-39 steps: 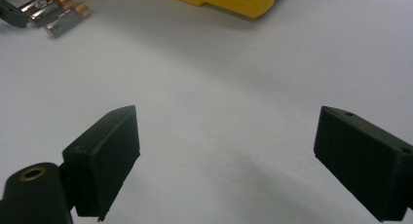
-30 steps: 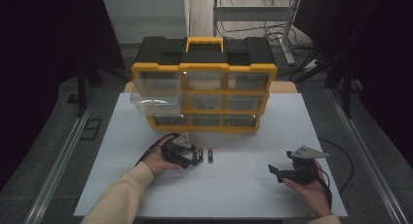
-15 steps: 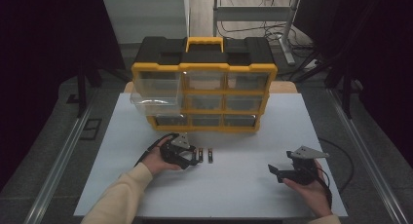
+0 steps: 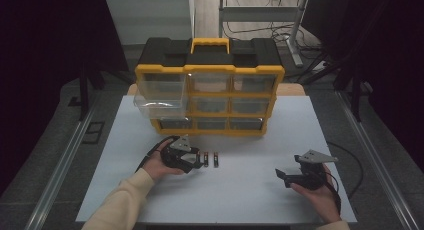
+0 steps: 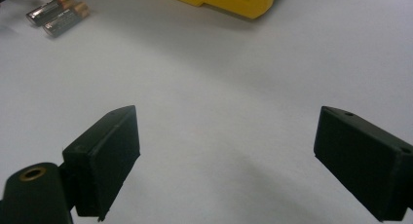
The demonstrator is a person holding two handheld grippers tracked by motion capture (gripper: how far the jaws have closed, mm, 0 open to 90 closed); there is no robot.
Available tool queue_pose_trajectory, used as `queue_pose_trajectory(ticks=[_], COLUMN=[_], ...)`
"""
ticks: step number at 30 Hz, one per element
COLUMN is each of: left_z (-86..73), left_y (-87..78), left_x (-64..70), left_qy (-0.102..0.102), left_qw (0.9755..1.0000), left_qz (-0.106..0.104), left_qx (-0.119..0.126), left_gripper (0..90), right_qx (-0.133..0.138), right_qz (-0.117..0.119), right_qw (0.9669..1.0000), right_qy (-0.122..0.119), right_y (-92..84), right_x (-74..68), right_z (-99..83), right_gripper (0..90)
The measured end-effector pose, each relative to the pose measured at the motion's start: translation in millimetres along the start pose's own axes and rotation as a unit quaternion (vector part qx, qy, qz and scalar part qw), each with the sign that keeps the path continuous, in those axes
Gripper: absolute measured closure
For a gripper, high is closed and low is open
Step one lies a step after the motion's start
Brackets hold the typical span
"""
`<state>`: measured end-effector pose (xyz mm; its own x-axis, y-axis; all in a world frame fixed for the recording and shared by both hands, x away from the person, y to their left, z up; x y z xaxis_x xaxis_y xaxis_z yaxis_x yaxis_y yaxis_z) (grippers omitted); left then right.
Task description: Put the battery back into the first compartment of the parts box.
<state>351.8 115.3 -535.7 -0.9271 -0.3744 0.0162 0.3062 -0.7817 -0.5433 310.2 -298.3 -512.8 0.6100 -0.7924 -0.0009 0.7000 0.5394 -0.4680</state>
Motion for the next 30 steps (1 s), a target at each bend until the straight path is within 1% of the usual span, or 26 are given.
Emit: queue_pose_trajectory(ticks=[4, 10, 11, 13, 16, 18, 22, 25, 27, 29, 30], left_z=[1.1, 1.7, 2.2, 3.6, 5.4, 6.1, 6.6, 7.0, 7.5, 7.8, 8.0], left_y=[-5.4, -14.2, -16.8, -20.0, -26.0, -28.6, -33.6, -38.3, -41.8, -44.8, -46.9], left_x=[1.9, 6.9, 7.4, 9.0, 11.2, 12.4, 14.3, 15.0, 16.1, 18.0, 18.2], left_qy=[-0.001, -0.008, -0.004, -0.004, -0.004, -0.004, -0.012, -0.012, -0.016, -0.024, -0.022], left_qw=[1.0000, 0.9997, 0.9997, 0.9994, 0.9991, 0.9988, 0.9982, 0.9977, 0.9971, 0.9962, 0.9962], left_qz=[0.003, 0.008, 0.009, 0.010, 0.011, 0.013, 0.014, 0.013, 0.014, 0.016, 0.017], left_qx=[0.007, 0.023, 0.023, 0.033, 0.040, 0.046, 0.057, 0.065, 0.073, 0.082, 0.083], left_gripper=[41.8, 41.8, 41.8, 41.8, 41.8, 41.8, 41.8, 41.8, 41.9, 41.8, 41.8], right_qx=[-0.001, -0.001, -0.001, -0.001, -0.001, -0.001, -0.001, -0.001, -0.001, -0.002, -0.002], right_qz=[0.000, -0.001, -0.001, -0.001, -0.001, -0.002, -0.002, -0.002, -0.001, -0.001, -0.001], right_qw=[1.0000, 1.0000, 1.0000, 1.0000, 1.0000, 1.0000, 1.0000, 1.0000, 1.0000, 1.0000, 1.0000], right_qy=[0.000, 0.000, 0.000, 0.000, 0.002, 0.002, 0.002, 0.002, 0.002, 0.002, 0.003], right_y=[0.2, 0.1, 0.1, 0.1, 0.0, -0.1, -0.1, -0.1, 0.0, 0.2, 0.3], right_x=[-0.4, -0.3, -0.4, -0.5, -0.2, -0.2, -0.2, -0.4, -0.3, -0.2, -0.3], right_z=[0.1, -0.1, -0.1, 0.0, -0.2, -0.2, -0.3, -0.3, -0.3, -0.5, -0.5], right_gripper=[9.9, 9.9, 9.9, 9.9, 9.9, 9.9, 9.9, 9.9, 9.9, 9.9, 9.9])
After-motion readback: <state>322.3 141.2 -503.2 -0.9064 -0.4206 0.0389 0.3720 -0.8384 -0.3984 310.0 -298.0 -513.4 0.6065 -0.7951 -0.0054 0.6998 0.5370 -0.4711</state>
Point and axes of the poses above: each handheld gripper's, and its own axes: y roughly forward along the jaws, z roughly out of its top, x roughly to its right, the point moved 2 cm from there along y, roughly forward along the jaws, and after that the axes turned 11 degrees about x, right-handed, at the moved point
